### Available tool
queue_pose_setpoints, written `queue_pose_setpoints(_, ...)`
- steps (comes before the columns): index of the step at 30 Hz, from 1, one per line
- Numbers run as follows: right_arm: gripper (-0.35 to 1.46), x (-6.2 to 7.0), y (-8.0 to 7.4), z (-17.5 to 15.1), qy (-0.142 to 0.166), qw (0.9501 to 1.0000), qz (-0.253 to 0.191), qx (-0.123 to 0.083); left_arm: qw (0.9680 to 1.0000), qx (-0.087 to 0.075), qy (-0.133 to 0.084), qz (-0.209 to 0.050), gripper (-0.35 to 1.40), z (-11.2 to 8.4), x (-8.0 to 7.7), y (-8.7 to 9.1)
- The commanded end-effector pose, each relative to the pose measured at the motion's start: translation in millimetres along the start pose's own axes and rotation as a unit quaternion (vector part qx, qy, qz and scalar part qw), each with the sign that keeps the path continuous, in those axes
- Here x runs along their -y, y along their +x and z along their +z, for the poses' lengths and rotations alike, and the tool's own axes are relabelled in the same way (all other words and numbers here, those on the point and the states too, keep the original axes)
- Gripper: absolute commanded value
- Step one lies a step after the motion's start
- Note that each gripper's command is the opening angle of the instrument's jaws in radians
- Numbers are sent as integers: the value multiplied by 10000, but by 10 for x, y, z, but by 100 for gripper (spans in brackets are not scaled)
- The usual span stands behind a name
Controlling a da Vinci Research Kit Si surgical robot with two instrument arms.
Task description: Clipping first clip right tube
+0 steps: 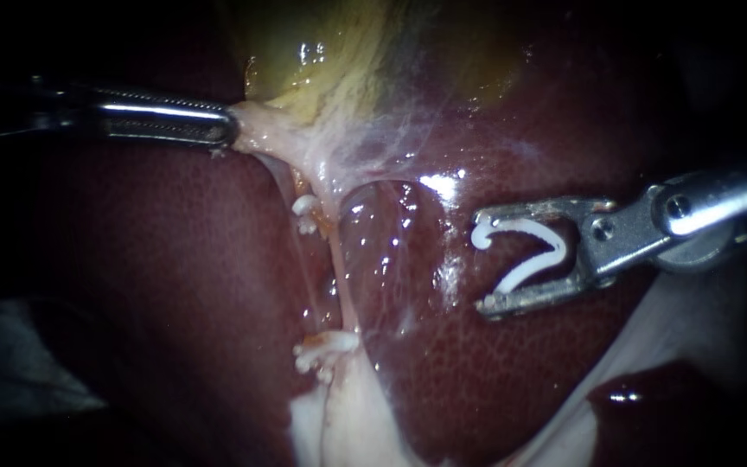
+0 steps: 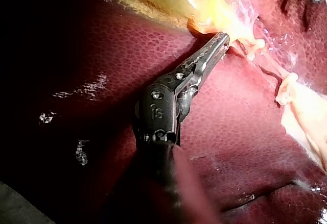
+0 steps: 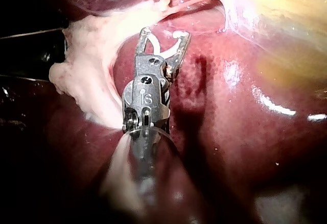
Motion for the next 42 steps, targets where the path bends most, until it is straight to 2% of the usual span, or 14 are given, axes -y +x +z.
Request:
queue_pose_setpoints(1, 49, 0, 0, 0, 1, 10000, -1, -2, 10000, 3, 1, 12, -35, 0, -1, 1)
queue_pose_setpoints(16, 49, 1, 3, 10, 22, 10000, 56, -8, 10000, -13, 12, 30, -35, -6, -2, 4)
queue_pose_setpoints(26, 50, 13, -9, 62, 300, 9984, 476, -51, 10000, -15, 23, 29, -35, -5, -4, 4)
queue_pose_setpoints(32, 50, 13, -22, 99, 566, 9946, 867, -78, 10000, -17, 32, 30, -35, -4, -6, 4)
queue_pose_setpoints(37, 50, 4, -40, 130, 664, 9919, 1079, -75, 10000, -18, 42, 27, -35, -4, -9, 4)
queue_pose_setpoints(42, 50, -5, -49, 145, 767, 9888, 1274, -150, 10000, -19, 47, 26, -35, -3, -10, 5)
